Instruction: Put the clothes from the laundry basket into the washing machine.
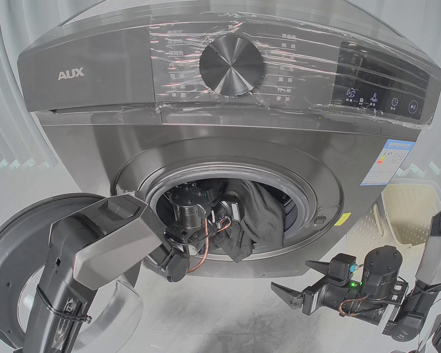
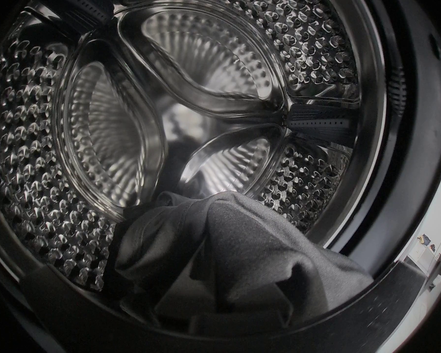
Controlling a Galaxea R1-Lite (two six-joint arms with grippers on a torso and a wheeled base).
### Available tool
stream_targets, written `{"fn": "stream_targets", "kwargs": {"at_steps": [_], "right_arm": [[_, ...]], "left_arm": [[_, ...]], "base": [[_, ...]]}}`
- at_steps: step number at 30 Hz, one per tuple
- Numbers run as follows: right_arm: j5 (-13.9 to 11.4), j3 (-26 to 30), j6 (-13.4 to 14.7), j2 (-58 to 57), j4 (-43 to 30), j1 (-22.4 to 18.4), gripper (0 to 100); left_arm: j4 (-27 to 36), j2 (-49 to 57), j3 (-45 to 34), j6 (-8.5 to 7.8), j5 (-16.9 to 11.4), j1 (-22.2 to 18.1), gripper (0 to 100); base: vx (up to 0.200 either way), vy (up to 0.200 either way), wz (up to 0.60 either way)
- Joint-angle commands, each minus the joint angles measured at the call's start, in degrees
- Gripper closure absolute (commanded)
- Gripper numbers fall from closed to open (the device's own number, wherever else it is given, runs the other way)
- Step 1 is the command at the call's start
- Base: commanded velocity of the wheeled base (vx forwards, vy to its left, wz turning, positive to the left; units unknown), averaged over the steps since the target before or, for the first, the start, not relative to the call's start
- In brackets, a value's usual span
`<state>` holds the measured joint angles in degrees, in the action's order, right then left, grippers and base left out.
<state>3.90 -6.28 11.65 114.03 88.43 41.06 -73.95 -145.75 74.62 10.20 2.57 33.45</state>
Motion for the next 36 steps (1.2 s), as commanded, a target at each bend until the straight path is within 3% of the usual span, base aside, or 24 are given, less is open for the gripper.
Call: {"fn": "stream_targets", "kwargs": {"at_steps": [1, 6, 10, 18, 19, 22, 33, 34, 36], "right_arm": [[0.1, 0.0, -0.1, 0.3, 0.0, 0.6, 0], [0.1, 0.1, -0.1, 0.4, 0.0, 0.6, 0], [0.1, 0.0, -0.1, 0.4, 0.0, 0.6, 0], [0.1, 0.0, 0.0, 1.0, 0.1, 0.6, 0], [0.1, 0.0, 0.0, 1.0, 0.1, 0.6, 0], [0.1, -0.1, 0.0, 1.0, 0.1, 0.4, 0], [0.1, -0.3, 0.0, 1.6, 0.1, 0.4, 0], [0.1, -0.2, 0.0, 1.6, 0.1, 0.4, 0], [0.1, -0.2, 0.0, 1.6, 0.1, 0.4, 0]], "left_arm": [[4.2, -2.2, 7.6, -0.36, 0.1, -0.6, 100], [9.8, -3.8, 14.4, -1.50, 0.6, -2.4, 100], [12.6, -6.8, 20.1, -1.50, 2.7, -2.6, 100], [15.8, -10.0, 27.9, -0.71, 3.0, -2.4, 100], [18.1, -11.9, 33.8, -0.45, 4.8, -2.7, 100], [21.2, -14.2, 40.0, -0.45, 7.8, -3.7, 100], [22.8, -14.0, 40.0, -0.36, 8.5, -5.0, 100], [22.8, -14.0, 40.0, -0.36, 8.5, -5.0, 0], [22.8, -14.0, 40.0, -0.36, 8.6, -4.9, 0]], "base": [[0.000, 0.000, 0.00], [0.000, 0.000, 0.00], [0.000, 0.000, 0.00], [0.000, 0.000, 0.00], [0.000, 0.000, 0.00], [0.000, 0.000, 0.00], [0.000, 0.000, 0.00], [0.000, 0.000, 0.00], [0.000, 0.000, 0.00]]}}
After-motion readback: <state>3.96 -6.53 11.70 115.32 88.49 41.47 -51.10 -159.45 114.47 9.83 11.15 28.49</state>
